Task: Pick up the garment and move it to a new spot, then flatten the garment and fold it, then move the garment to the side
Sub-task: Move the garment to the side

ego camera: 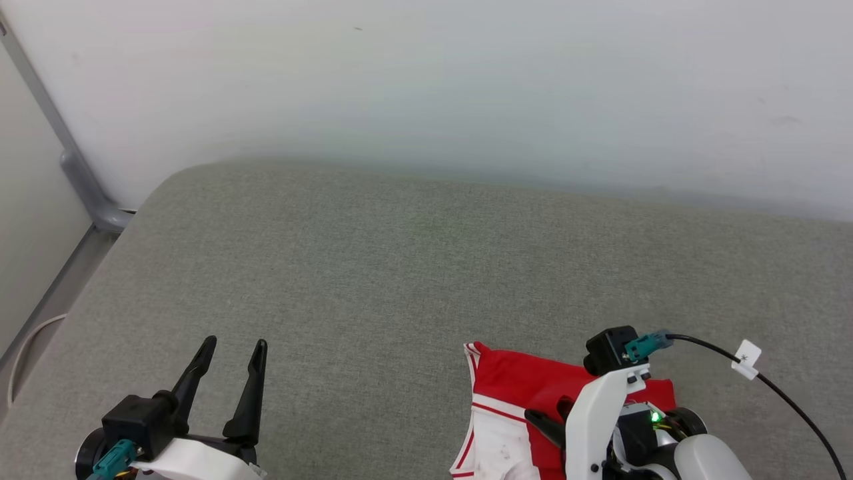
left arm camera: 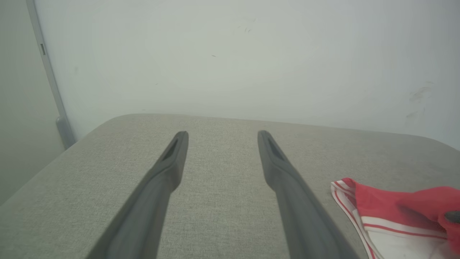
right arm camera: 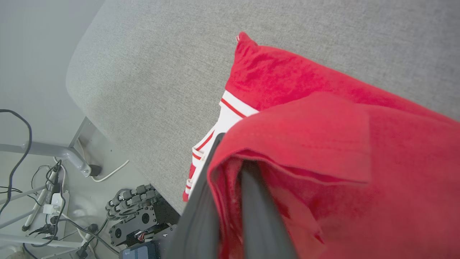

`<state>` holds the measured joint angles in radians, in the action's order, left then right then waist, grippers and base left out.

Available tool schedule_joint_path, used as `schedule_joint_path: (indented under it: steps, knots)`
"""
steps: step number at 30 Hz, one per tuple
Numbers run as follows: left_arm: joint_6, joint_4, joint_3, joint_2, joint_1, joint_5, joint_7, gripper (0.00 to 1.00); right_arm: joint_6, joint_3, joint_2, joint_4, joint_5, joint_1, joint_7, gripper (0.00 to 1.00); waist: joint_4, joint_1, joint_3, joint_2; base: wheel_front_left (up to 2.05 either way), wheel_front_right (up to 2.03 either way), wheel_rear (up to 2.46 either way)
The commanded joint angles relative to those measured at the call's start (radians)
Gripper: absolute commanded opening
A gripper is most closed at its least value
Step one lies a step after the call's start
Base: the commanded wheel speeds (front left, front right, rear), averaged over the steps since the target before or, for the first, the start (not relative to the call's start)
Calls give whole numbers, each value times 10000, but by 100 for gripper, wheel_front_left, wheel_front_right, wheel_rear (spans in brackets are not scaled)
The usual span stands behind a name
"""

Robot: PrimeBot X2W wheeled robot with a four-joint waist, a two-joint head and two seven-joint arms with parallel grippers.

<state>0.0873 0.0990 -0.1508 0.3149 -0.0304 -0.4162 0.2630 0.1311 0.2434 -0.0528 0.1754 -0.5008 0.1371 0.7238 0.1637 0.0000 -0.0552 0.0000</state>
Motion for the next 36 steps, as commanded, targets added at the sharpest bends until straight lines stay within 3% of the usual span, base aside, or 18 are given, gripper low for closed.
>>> schedule_joint_path:
  steps: [1, 2, 3, 9, 17, 22, 26, 29, 36]
  knots:
    - [10, 10, -9, 34, -12, 44, 22, 100, -8, 44, 38, 244, 120, 199, -217, 6, 64, 0, 39, 0, 0, 0, 0]
    - [10, 15, -14, 31, -4, 42, 22, 100, -7, 128, 41, 409, 192, 281, -359, 75, 94, 0, 60, 0, 0, 0, 0]
    - [9, 20, -16, 29, 0, 40, 22, 100, -7, 196, 42, 582, 216, 332, -523, 100, 117, 0, 75, 0, 0, 0, 0]
    - [15, 39, -18, 22, -39, 40, 22, 100, -8, 936, 38, 1048, 12, 571, -927, 100, 176, 0, 137, 0, 0, 0, 0]
    - [-14, 37, 64, 57, 73, 35, 22, 100, -8, 1975, 33, 644, -1017, 785, -1181, 100, 96, 0, 157, 0, 0, 0, 0]
    - [-23, -1, 43, 36, 72, 62, 22, 100, -8, 1329, 34, 571, -610, 1075, -1404, 100, -87, 0, 163, 0, 0, 0, 0]
    - [6, -32, -27, -31, 106, 78, 22, 100, -8, 492, -51, 516, 650, 1384, -1697, 100, -253, 0, 198, 0, 0, 0, 0]
    - [33, -88, -21, -92, 158, 69, 22, 100, -10, -58, -554, 349, 1802, 1563, -2174, 100, -366, 0, 222, 0, 0, 0, 0]
    - [89, -209, 9, -261, 169, 110, 22, 100, -8, -1005, -1860, -259, 3044, 1512, -3848, 100, -633, 0, 278, 0, 0, 0, 0]
